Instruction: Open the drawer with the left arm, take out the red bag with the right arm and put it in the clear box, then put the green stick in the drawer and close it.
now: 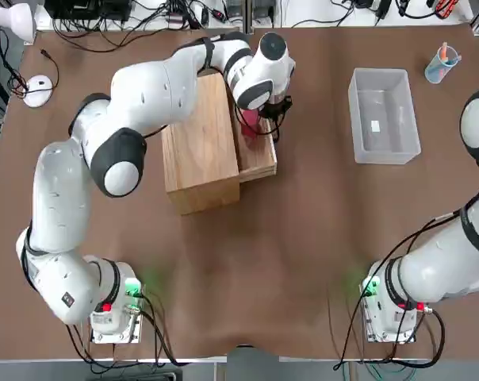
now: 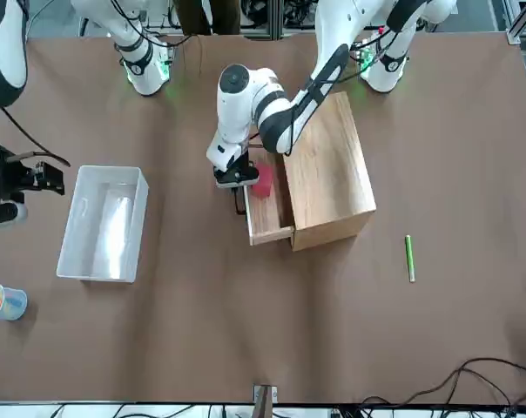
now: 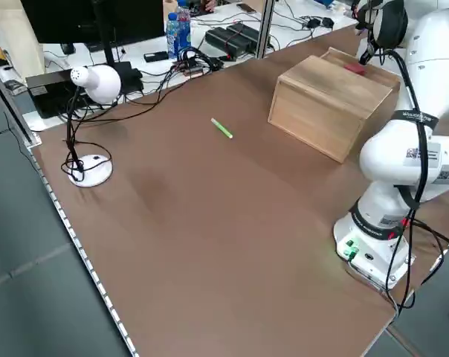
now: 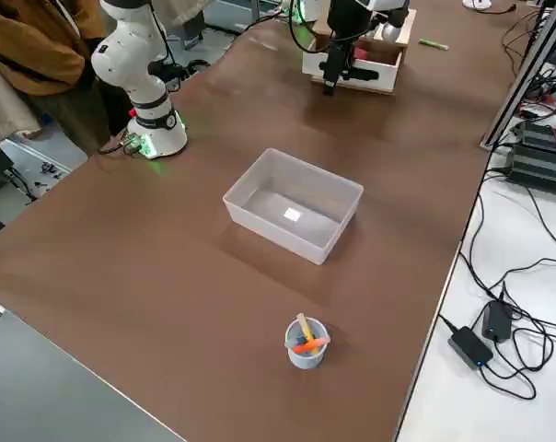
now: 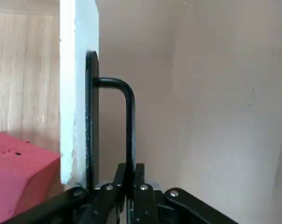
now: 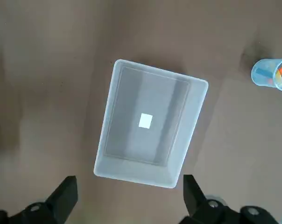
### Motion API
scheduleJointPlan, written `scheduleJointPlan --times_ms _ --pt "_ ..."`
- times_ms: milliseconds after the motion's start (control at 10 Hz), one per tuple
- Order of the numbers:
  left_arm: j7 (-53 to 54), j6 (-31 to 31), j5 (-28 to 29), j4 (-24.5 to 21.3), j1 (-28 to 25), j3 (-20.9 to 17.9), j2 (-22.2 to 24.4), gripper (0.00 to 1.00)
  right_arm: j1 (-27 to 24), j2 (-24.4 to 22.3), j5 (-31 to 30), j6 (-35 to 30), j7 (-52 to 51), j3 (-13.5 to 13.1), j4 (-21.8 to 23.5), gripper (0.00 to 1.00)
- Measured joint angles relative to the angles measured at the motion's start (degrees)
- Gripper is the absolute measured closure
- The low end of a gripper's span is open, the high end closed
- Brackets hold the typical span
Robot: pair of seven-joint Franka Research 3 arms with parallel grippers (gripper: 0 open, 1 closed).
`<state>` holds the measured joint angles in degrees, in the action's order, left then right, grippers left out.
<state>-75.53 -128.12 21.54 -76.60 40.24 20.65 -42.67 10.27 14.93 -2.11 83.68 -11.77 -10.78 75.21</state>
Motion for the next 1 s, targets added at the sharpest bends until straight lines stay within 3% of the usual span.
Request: scheduleJointPlan --times_ms 200,600,700,800,1000 --pt "0.0 -3.85 0.0 0.11 0.0 -0.02 -0.27 0.79 0.26 0.0 -0.01 0.05 0.0 0.09 -0.03 0.0" --pt "-0.01 -2.03 -0.18 1.48 -0.03 0.01 0.57 0.19 1.4 0.08 0.15 2.35 0.0 0.22 0.52 0.0" --pt "-0.01 2.87 -0.19 1.88 -0.05 0.05 2.11 0.05 1.87 0.36 0.78 2.36 0.0 0.43 1.33 0.0" --pt "-0.02 9.73 -0.19 2.08 -0.22 -0.06 4.55 0.0 2.83 0.75 1.63 2.41 0.0 0.63 1.7 0.0" --pt "0.86 19.73 -0.22 1.68 -2.87 -0.48 10.12 0.0 5.52 0.97 2.84 2.48 0.17 0.79 2.23 0.0"
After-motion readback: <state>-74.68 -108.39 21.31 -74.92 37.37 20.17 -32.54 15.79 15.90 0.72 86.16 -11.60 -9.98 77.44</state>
